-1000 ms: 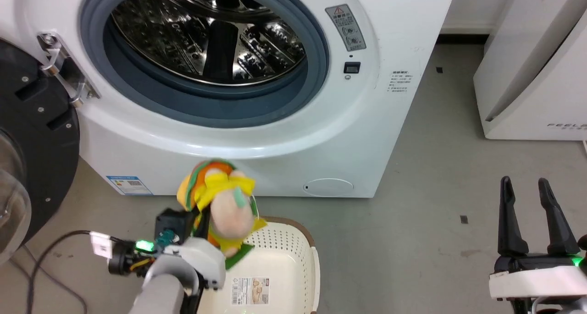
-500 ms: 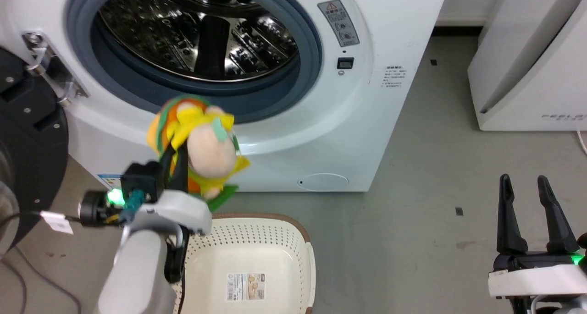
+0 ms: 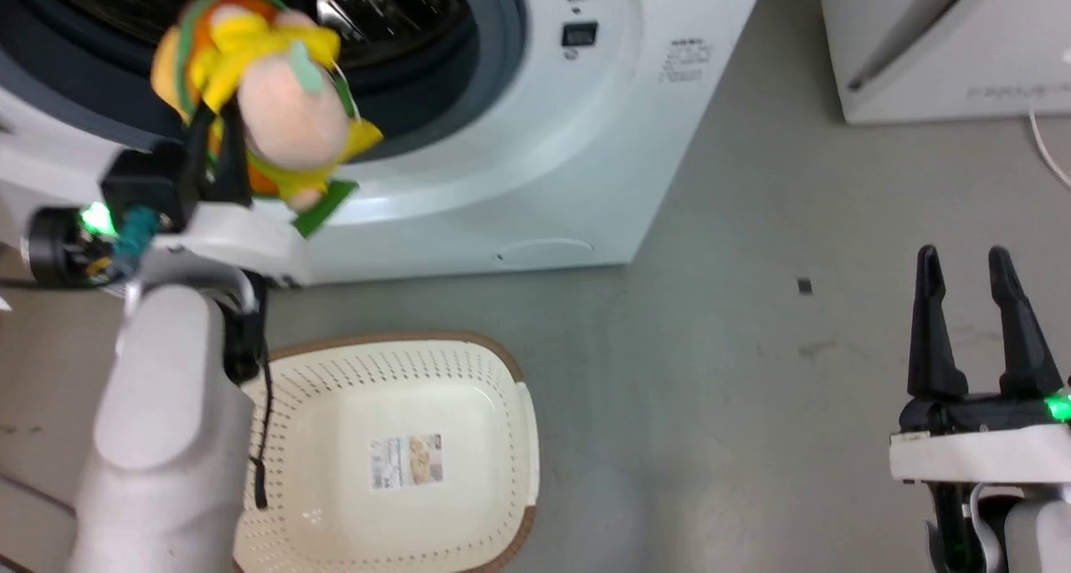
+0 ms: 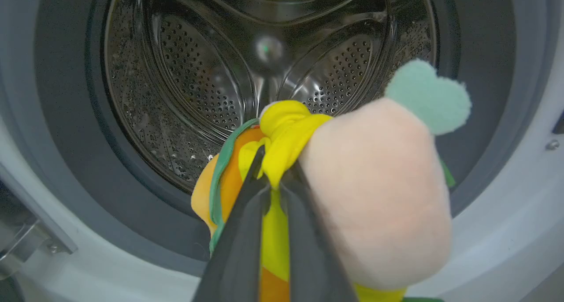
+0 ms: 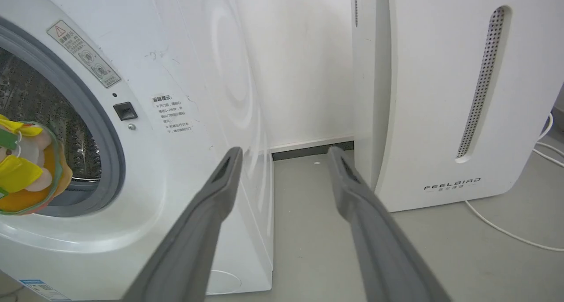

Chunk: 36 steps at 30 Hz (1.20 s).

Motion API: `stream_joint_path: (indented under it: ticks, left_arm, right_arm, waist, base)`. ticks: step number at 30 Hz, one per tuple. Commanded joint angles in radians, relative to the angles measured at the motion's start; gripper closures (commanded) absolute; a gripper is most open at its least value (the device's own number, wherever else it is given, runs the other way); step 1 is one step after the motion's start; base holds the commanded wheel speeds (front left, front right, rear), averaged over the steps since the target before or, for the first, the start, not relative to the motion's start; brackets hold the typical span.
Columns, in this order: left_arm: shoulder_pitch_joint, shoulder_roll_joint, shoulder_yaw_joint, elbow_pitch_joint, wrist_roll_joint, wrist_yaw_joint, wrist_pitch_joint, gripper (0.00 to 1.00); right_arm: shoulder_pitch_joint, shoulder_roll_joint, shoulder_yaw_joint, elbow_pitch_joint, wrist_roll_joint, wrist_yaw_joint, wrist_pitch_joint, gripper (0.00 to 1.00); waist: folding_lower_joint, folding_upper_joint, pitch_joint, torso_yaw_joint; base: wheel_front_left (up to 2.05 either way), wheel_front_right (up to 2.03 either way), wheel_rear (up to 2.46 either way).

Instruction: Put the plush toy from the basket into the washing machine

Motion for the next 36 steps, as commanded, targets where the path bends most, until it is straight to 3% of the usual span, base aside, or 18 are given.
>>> stream_joint_path:
  ticks: [1,11,24,36]
  left_arm:
    - [-0.028,0.008,0.007,0.002,0.006,0.003,-0.006,1.00]
    - [-0.162,0.050,0.055,0.046,0.017,0.017,-0.006,1.00]
    - [-0.398,0.155,0.100,0.117,0.025,0.011,-0.006,1.00]
    - [-0.587,0.250,0.107,0.195,0.035,-0.001,-0.006,1.00]
  right_arm:
    - [-0.018,-0.001,0.002,-0.005,0.006,-0.001,-0.004,0.00]
    - [-0.085,-0.001,0.018,-0.013,0.038,-0.001,-0.004,0.00]
    - [-0.156,-0.001,0.034,-0.027,0.083,-0.001,-0.004,0.00]
    - [-0.181,-0.001,0.056,-0.028,0.110,-0.001,-0.004,0.00]
  waist:
    - [0.0000,-0.0001,0.054,-0.040]
    - [0.0000,-0.0001,0.181,-0.109]
    - [0.0000,-0.0001,0.355,-0.183]
    - [0.0000,-0.0001,0.420,-0.219]
  base:
    - [0.00,0.00,0.00]
    - [0.00,0.00,0.00]
    - [0.00,0.00,0.00]
    - [0.00,0.00,0.00]
